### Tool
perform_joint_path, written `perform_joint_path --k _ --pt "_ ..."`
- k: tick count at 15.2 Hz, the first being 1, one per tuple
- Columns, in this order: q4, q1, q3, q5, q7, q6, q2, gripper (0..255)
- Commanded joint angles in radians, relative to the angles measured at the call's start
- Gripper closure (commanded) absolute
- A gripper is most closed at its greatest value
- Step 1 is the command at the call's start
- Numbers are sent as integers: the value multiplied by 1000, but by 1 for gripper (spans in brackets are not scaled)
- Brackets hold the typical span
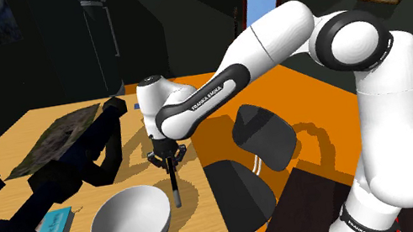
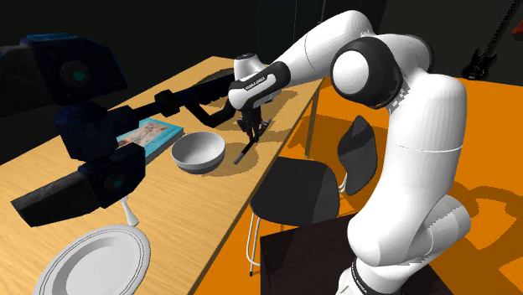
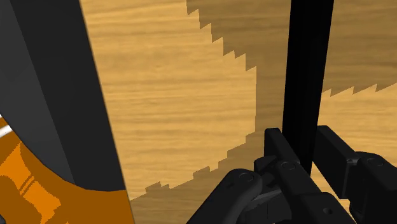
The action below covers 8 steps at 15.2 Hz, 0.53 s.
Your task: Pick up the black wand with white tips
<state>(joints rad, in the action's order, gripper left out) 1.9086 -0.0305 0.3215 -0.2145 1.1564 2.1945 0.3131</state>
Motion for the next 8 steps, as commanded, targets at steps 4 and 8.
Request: perform_joint_path --k 4,8 --pt "0 0 0 0 0 0 0 255" --pt "-16 2 4 11 -8 -33 -19 255"
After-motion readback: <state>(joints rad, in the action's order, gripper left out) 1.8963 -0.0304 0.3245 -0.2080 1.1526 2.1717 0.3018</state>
